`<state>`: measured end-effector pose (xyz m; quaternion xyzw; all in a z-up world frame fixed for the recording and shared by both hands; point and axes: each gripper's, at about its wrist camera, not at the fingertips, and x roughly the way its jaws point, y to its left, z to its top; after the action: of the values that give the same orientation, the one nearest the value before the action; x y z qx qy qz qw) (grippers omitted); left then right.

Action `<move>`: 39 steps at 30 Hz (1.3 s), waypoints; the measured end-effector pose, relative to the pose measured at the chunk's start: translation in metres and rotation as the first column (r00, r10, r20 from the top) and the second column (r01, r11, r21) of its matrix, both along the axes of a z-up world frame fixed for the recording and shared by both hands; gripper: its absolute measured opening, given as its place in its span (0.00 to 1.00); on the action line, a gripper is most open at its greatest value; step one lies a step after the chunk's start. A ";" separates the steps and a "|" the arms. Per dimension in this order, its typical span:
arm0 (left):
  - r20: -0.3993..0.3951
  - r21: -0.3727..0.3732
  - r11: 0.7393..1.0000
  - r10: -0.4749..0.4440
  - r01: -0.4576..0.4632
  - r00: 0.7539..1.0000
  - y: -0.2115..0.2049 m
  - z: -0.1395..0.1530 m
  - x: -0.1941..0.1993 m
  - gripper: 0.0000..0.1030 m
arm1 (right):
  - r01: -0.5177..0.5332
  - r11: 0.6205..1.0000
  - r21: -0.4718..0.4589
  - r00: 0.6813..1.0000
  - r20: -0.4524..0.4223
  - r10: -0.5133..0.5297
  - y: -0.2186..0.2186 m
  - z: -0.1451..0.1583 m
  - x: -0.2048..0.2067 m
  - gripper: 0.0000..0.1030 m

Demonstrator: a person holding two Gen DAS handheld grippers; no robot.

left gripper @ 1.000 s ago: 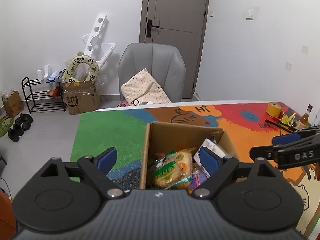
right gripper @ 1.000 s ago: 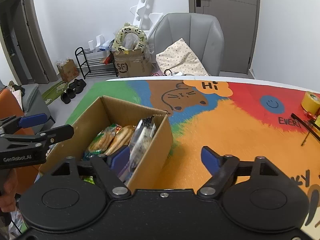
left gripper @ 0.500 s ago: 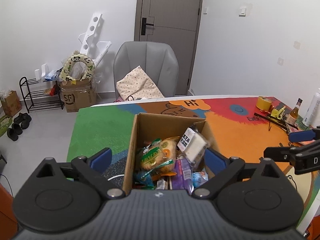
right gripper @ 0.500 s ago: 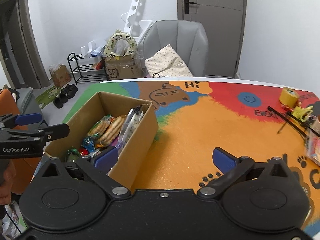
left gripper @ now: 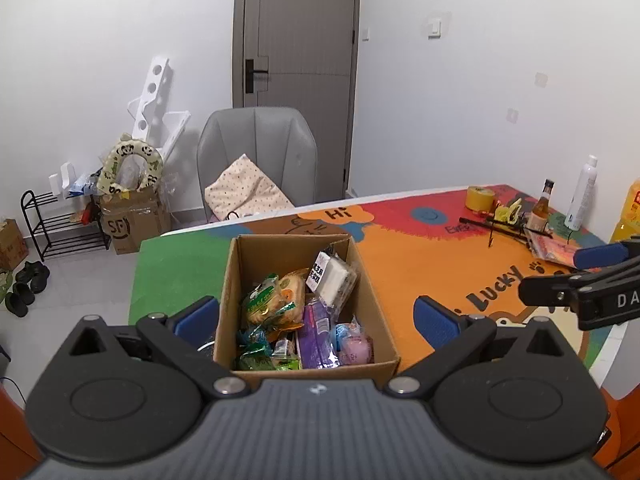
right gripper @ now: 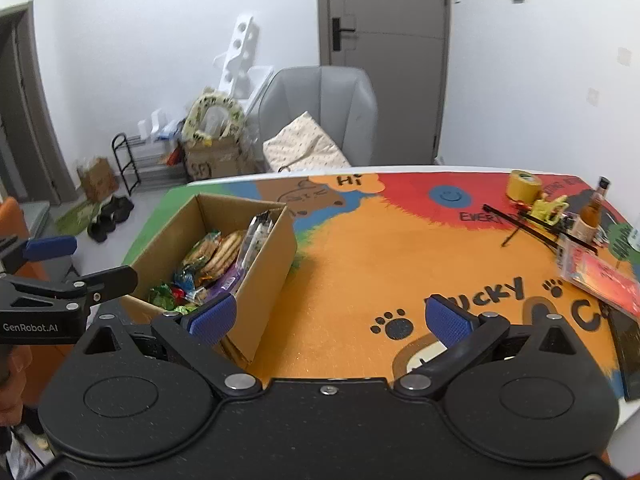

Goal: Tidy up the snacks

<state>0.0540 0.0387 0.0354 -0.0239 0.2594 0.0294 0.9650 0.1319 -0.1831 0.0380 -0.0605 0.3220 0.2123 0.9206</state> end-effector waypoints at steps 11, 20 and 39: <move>0.057 0.035 0.999 -0.012 0.010 0.998 -0.005 0.010 -0.040 1.00 | 0.083 0.993 0.083 0.985 0.146 -0.095 -0.039 0.015 -0.040 1.00; 0.077 0.051 0.999 -0.020 0.016 0.997 -0.005 0.010 -0.065 1.00 | 0.140 0.980 0.139 0.972 0.170 -0.163 -0.037 -0.002 -0.073 1.00; 0.060 0.038 0.999 -0.030 0.027 0.998 -0.008 -0.005 -0.080 1.00 | 0.193 0.975 0.108 0.966 0.154 -0.208 -0.023 -0.031 -0.093 1.00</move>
<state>-0.0262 0.0305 0.0303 -0.0029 0.2300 0.0198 0.9730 0.0385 -0.2065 0.0065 -0.0025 0.2394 0.1267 0.9626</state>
